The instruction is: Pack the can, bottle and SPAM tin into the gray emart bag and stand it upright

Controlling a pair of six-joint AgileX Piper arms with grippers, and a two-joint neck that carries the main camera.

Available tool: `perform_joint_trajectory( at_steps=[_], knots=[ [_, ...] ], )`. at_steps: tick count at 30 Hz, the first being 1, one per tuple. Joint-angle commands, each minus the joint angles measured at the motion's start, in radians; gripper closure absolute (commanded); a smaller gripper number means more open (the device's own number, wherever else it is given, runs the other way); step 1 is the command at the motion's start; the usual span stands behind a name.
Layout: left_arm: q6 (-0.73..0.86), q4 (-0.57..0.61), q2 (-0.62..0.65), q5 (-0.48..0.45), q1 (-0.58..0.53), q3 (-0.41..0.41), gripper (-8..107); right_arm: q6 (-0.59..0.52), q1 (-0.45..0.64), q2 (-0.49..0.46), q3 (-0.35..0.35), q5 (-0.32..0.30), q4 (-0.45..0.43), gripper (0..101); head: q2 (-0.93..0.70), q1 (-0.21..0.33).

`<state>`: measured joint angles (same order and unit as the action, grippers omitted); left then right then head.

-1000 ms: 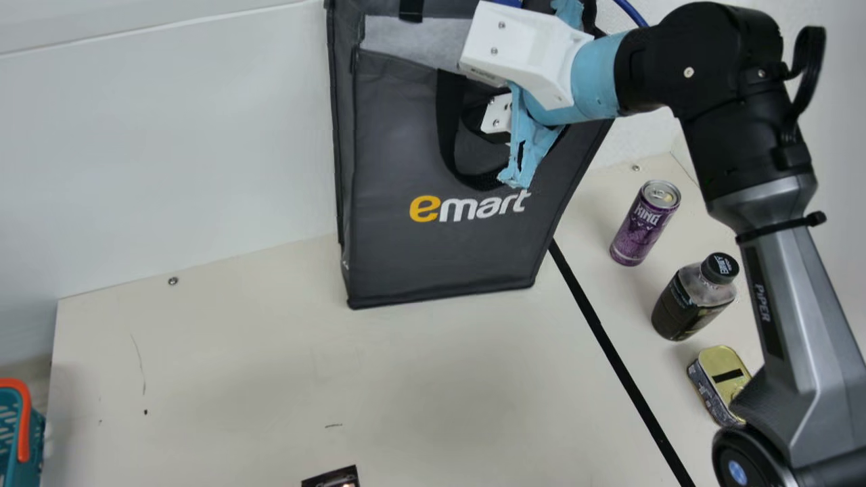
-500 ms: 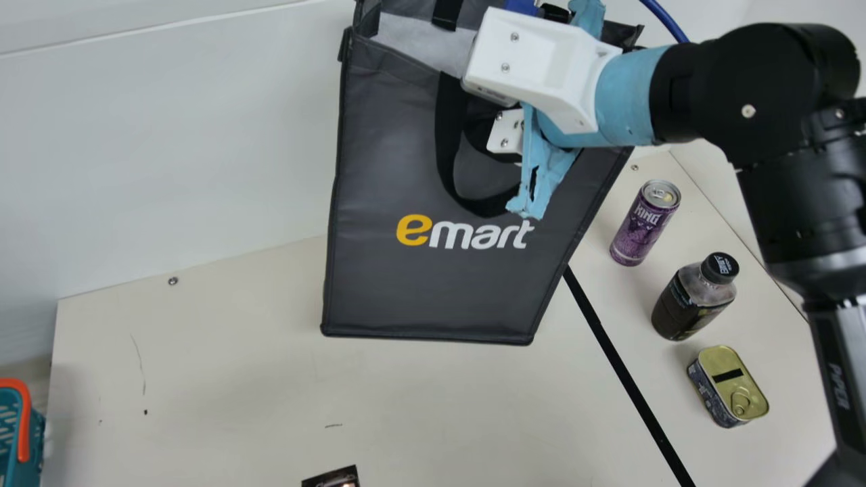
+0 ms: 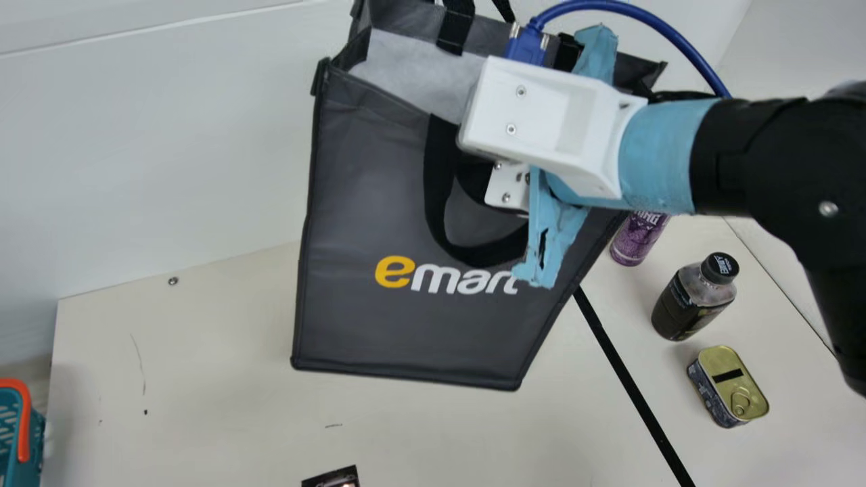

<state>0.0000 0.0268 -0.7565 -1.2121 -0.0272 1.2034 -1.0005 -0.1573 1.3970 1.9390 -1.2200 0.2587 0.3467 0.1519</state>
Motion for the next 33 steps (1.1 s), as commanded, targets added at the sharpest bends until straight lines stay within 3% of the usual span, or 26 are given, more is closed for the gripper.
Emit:
perform_joint_trajectory(
  at_steps=[1, 16, 33],
  knots=[
    [0.0, 0.0, 0.0, 0.0, 0.0, 0.0, 9, 0.011, -0.016, -0.022, -0.018, 0.0, -0.011, 101, 0.002, 0.023],
    [0.0, 0.0, 0.0, 0.0, 0.0, 0.0, 9, 0.108, -0.162, -0.152, -0.162, 0.0, -0.109, 101, 0.002, 0.023],
    [0.0, 0.0, 0.0, 0.0, 0.0, 0.0, 9, 0.238, -0.316, -0.225, -0.293, 0.0, -0.199, 101, 0.002, 0.023]
  ],
)
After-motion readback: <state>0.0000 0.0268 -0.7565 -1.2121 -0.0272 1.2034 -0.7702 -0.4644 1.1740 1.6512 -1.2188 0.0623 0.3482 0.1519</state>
